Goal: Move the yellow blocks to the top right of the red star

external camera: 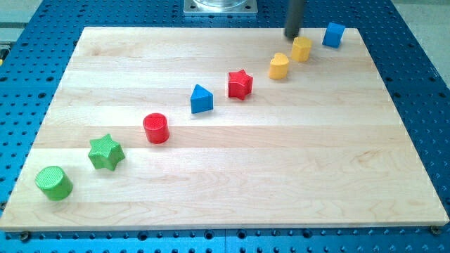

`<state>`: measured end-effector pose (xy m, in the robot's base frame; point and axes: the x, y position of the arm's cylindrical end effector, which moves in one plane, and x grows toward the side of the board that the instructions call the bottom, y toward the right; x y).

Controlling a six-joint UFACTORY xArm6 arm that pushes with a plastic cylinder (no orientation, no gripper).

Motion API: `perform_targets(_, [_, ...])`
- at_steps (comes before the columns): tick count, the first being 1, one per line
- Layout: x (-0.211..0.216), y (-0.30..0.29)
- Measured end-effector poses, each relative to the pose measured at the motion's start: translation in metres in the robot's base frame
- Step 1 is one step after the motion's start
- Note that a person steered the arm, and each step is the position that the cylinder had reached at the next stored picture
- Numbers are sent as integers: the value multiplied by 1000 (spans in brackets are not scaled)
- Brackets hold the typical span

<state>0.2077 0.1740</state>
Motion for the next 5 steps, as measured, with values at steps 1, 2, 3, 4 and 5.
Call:
perform_targets(1, [15, 1])
perform_targets(2, [44, -2])
perform_targets(3, [66, -10])
perform_targets(4, [78, 8])
perform_targets(5, [78, -8])
